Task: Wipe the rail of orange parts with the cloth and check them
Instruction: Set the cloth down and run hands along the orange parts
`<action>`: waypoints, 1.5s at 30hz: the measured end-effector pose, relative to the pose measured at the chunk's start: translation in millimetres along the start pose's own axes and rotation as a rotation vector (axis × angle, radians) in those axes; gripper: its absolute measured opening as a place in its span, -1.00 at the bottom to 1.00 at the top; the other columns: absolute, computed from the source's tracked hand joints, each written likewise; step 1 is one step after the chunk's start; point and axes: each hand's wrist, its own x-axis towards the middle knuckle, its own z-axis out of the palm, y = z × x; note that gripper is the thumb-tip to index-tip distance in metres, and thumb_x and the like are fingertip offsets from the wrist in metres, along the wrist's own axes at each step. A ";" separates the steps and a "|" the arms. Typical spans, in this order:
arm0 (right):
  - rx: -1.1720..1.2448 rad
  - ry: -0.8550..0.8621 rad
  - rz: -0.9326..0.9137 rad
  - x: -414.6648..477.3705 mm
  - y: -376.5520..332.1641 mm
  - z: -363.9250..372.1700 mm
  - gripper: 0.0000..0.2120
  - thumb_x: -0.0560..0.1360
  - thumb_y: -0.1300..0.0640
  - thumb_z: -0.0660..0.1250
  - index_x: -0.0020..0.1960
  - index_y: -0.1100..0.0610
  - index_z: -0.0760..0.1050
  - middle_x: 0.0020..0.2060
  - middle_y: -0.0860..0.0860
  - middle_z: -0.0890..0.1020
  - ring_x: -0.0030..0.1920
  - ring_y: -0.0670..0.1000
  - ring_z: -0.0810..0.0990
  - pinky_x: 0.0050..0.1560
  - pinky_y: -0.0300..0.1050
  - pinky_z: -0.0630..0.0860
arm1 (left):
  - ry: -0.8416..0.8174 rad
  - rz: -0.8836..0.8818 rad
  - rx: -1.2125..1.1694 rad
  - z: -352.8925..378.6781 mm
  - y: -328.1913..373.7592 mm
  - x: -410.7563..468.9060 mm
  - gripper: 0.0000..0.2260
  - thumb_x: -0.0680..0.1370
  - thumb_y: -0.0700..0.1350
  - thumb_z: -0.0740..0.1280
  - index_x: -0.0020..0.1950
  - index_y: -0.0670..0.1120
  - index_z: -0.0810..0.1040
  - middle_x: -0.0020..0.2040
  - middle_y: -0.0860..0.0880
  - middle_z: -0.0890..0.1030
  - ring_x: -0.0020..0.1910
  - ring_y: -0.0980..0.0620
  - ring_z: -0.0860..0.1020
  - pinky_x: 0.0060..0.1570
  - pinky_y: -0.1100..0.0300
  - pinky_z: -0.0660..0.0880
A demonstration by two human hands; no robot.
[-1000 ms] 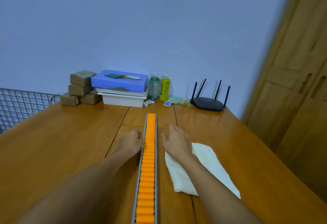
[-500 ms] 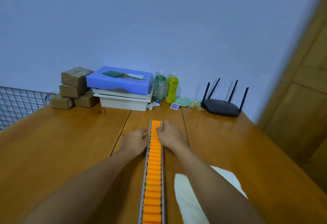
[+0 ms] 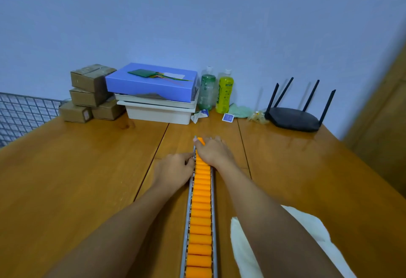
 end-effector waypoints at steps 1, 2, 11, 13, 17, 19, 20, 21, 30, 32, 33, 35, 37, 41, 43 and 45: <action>0.004 -0.002 -0.004 -0.8 0.9 0.0 -0.34 0.61 -0.38 -0.11 0.58 -0.09 0.25 0.53 0.11 0.30 0.49 0.19 0.27 0.36 0.22 0.31 | 0.009 0.007 -0.006 0.0 0.0 -0.5 -0.72 0.68 0.00 0.19 0.03 0.04 0.70 -0.39 0.00 0.60 -0.40 0.05 0.56 -0.47 0.22 0.32; -0.002 0.001 -0.007 -2.3 1.8 -0.7 -0.35 0.61 -0.38 -0.12 0.58 -0.10 0.24 0.53 0.10 0.29 0.50 0.18 0.26 0.37 0.21 0.30 | 0.017 0.011 -0.008 -0.2 0.2 -0.9 -0.73 0.68 -0.01 0.19 0.08 0.05 0.70 -0.40 0.01 0.59 -0.42 0.07 0.55 -0.48 0.23 0.30; -0.102 0.028 0.023 -26.5 -2.5 -11.2 -0.40 0.66 -0.27 -0.14 0.48 -0.04 0.43 0.45 0.09 0.41 0.44 0.16 0.29 0.36 0.16 0.24 | 0.031 -0.003 -0.014 -1.3 -1.7 -3.8 -0.73 0.68 0.01 0.20 0.16 0.06 0.70 -0.33 0.05 0.63 -0.37 0.12 0.55 -0.42 0.16 0.40; -0.122 0.045 0.035 -35.2 -5.2 -12.1 -0.41 0.67 -0.24 -0.13 0.42 0.02 0.49 0.39 0.10 0.47 0.40 0.16 0.33 0.35 0.15 0.24 | 0.026 -0.018 -0.053 -2.1 -2.9 -5.3 -0.74 0.68 0.03 0.22 0.20 0.08 0.68 -0.29 0.08 0.66 -0.33 0.12 0.58 -0.36 0.11 0.50; -0.179 0.069 0.025 -52.2 -8.2 -10.7 -0.42 0.68 -0.22 -0.11 0.35 0.06 0.52 0.33 0.10 0.52 0.36 0.15 0.37 0.34 0.14 0.25 | 0.021 -0.044 -0.131 -3.5 -6.5 -6.9 -0.75 0.65 0.04 0.27 0.24 0.08 0.68 -0.11 0.09 0.72 -0.19 0.14 0.62 -0.16 -0.01 0.63; -0.178 0.073 0.027 -59.6 -8.2 -12.3 -0.42 0.68 -0.22 -0.11 0.34 0.06 0.54 0.31 0.10 0.53 0.36 0.14 0.38 0.35 0.14 0.24 | 0.027 -0.055 -0.137 -3.7 -6.7 -8.5 -0.75 0.65 0.04 0.28 0.25 0.07 0.67 -0.03 0.09 0.73 -0.14 0.13 0.62 -0.11 -0.02 0.64; -0.182 0.070 0.026 -63.4 -8.0 -13.1 -0.42 0.68 -0.22 -0.11 0.34 0.06 0.54 0.31 0.10 0.54 0.36 0.14 0.38 0.36 0.15 0.23 | 0.028 -0.055 -0.144 -3.7 -6.6 -9.7 -0.74 0.65 0.04 0.28 0.26 0.06 0.67 -0.02 0.09 0.73 -0.13 0.14 0.62 -0.09 -0.01 0.64; -0.194 0.066 0.022 -67.3 -7.8 -13.5 -0.43 0.68 -0.22 -0.11 0.34 0.05 0.53 0.31 0.10 0.54 0.37 0.14 0.38 0.37 0.15 0.22 | 0.028 -0.053 -0.154 -3.4 -6.7 -11.2 -0.74 0.65 0.03 0.28 0.26 0.06 0.67 -0.01 0.09 0.73 -0.13 0.14 0.62 -0.09 0.00 0.64; -0.298 0.067 -0.016 -104.3 -7.7 -11.7 -0.46 0.68 -0.22 -0.11 0.37 -0.01 0.49 0.25 0.11 0.56 0.30 0.14 0.40 0.26 0.14 0.25 | 0.007 -0.092 -0.236 -7.4 -5.0 -32.3 -0.72 0.62 0.09 0.32 0.29 0.08 0.65 0.07 0.04 0.73 -0.04 0.11 0.64 -0.04 0.10 0.62; -0.325 0.078 -0.022 -113.2 -9.4 -13.2 -0.46 0.68 -0.21 -0.11 0.33 0.02 0.51 0.22 0.11 0.57 0.28 0.14 0.41 0.23 0.13 0.27 | 0.007 -0.094 -0.253 -7.7 -5.9 -37.7 -0.72 0.61 0.12 0.33 0.27 0.11 0.67 -0.01 0.06 0.73 -0.08 0.13 0.65 -0.05 0.05 0.63; -0.334 0.078 -0.025 -117.3 -10.2 -14.3 -0.46 0.68 -0.21 -0.11 0.32 0.03 0.51 0.21 0.11 0.58 0.27 0.14 0.41 0.23 0.12 0.27 | 0.009 -0.087 -0.259 -7.7 -5.7 -40.8 -0.73 0.61 0.11 0.33 0.26 0.12 0.67 -0.04 0.08 0.73 -0.12 0.14 0.65 -0.08 0.04 0.63; -0.347 0.074 -0.027 -126.0 -11.3 -15.5 -0.46 0.68 -0.21 -0.11 0.31 0.04 0.52 0.22 0.11 0.58 0.29 0.15 0.41 0.27 0.14 0.26 | 0.012 -0.074 -0.290 -9.2 -4.0 -48.6 -0.77 0.62 0.07 0.34 0.23 0.12 0.68 -0.13 0.08 0.72 -0.19 0.11 0.65 -0.14 0.00 0.63; -0.365 0.063 -0.032 -134.5 -11.7 -16.2 -0.45 0.69 -0.21 -0.12 0.34 0.04 0.50 0.26 0.12 0.56 0.33 0.17 0.40 0.33 0.16 0.23 | 0.015 -0.084 -0.317 -11.4 -1.0 -57.3 -0.79 0.62 0.03 0.35 0.22 0.09 0.69 -0.18 0.06 0.70 -0.22 0.08 0.65 -0.16 -0.01 0.62; -0.399 0.069 -0.045 -152.3 -12.2 -16.9 -0.45 0.69 -0.20 -0.12 0.30 0.07 0.51 0.24 0.13 0.57 0.31 0.17 0.40 0.32 0.16 0.23 | 0.016 -0.106 -0.307 -14.3 1.8 -72.4 -0.79 0.62 0.02 0.36 0.20 0.03 0.69 -0.16 0.05 0.69 -0.24 0.10 0.63 -0.27 0.13 0.55; -0.411 0.066 -0.048 -160.8 -13.7 -17.6 -0.45 0.69 -0.20 -0.11 0.26 0.08 0.52 0.22 0.13 0.58 0.28 0.16 0.41 0.30 0.15 0.24 | 0.015 -0.112 -0.312 -17.0 4.7 -81.4 -0.80 0.62 0.01 0.36 0.20 0.02 0.69 -0.18 0.05 0.67 -0.27 0.12 0.60 -0.32 0.22 0.46; -0.415 0.066 -0.047 -168.0 -14.9 -18.2 -0.45 0.69 -0.20 -0.11 0.22 0.08 0.54 0.20 0.13 0.59 0.26 0.15 0.41 0.28 0.14 0.25 | 0.021 -0.102 -0.314 -20.1 8.9 -91.5 -0.79 0.62 0.00 0.36 0.20 0.00 0.69 -0.21 0.06 0.65 -0.27 0.14 0.58 -0.32 0.25 0.43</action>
